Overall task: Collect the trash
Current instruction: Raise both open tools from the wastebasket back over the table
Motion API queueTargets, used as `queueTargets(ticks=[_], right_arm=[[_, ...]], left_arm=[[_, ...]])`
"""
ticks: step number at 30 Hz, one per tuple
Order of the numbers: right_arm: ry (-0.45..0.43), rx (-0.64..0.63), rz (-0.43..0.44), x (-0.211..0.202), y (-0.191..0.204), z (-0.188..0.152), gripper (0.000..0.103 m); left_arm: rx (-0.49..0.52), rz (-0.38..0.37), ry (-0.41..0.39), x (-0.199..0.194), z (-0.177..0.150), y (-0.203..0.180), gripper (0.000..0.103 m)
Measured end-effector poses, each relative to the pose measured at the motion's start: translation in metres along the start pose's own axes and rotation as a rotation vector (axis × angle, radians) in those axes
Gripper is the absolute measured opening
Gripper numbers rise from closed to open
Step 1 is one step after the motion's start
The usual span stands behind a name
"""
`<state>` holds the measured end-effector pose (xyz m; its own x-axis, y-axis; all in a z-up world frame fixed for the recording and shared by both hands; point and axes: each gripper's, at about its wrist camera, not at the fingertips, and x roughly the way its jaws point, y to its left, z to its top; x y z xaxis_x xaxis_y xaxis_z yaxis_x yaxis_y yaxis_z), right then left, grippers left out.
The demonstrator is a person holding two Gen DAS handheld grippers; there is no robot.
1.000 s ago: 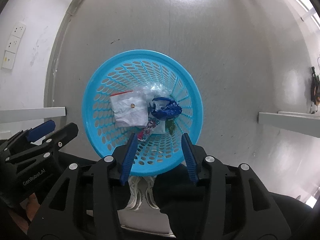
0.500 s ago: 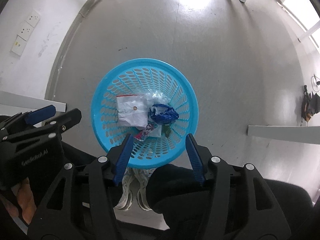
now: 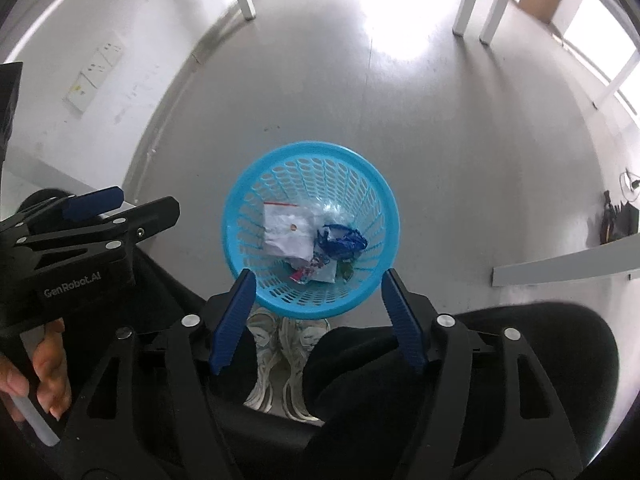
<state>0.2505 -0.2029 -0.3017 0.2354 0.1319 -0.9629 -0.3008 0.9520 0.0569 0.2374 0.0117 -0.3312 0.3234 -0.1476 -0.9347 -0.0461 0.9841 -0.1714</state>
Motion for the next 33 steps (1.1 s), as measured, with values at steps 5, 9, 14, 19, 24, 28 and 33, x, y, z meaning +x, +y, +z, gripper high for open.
queueTargets(ticks=[5,9,14,19,24,28,33], right_arm=[[-0.056,-0.003,0.011,-0.036,0.000,-0.019,0.064],[-0.111,-0.015,0.048,-0.074,0.005,-0.035,0.067],[-0.222,-0.020,0.090,-0.130,0.003,-0.059,0.069],[-0.355,-0.017,0.074,-0.184,-0.004,-0.073,0.069],[-0.523,-0.021,0.054,-0.246,-0.009,-0.072,0.081],[-0.609,-0.025,0.053,-0.279,-0.009,-0.064,0.091],[-0.675,-0.045,0.039,-0.309,-0.009,-0.044,0.094]], left_arm=[[0.070,-0.001,-0.049,-0.037,-0.016,-0.010,0.080],[0.113,-0.008,-0.103,-0.072,-0.031,-0.014,0.081],[0.154,-0.072,-0.197,-0.123,-0.054,-0.015,0.084],[0.194,-0.121,-0.313,-0.175,-0.065,-0.018,0.084],[0.203,-0.160,-0.442,-0.229,-0.067,-0.016,0.097],[0.198,-0.168,-0.523,-0.258,-0.061,-0.019,0.097],[0.211,-0.169,-0.590,-0.278,-0.044,-0.026,0.097]])
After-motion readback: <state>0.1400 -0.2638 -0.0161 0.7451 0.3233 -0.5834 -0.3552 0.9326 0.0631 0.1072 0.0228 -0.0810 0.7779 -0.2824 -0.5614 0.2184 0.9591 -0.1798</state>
